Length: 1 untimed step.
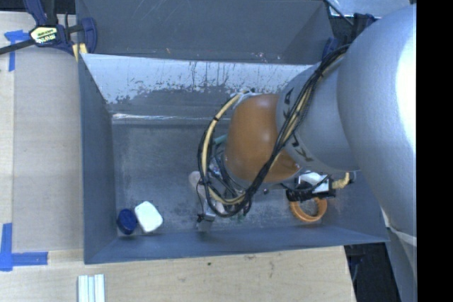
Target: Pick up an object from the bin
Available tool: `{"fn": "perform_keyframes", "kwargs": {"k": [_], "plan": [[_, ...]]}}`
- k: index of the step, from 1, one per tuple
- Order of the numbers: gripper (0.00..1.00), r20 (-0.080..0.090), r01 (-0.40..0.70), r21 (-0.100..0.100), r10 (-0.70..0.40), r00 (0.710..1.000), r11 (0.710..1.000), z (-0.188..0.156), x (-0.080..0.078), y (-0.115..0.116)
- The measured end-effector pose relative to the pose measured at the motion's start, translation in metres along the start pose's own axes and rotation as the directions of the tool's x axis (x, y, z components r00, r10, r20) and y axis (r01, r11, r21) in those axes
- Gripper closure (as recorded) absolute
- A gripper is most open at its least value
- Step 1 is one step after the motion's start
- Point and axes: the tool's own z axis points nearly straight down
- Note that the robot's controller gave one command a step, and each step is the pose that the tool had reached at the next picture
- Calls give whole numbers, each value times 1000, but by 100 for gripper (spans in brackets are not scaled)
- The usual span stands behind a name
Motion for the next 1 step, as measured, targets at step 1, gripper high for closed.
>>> {"fn": "perform_keyframes", "kwargs": {"k": [1], "plan": [[100, -10, 163, 1, -163, 987, 987, 2, -21, -11]]}}
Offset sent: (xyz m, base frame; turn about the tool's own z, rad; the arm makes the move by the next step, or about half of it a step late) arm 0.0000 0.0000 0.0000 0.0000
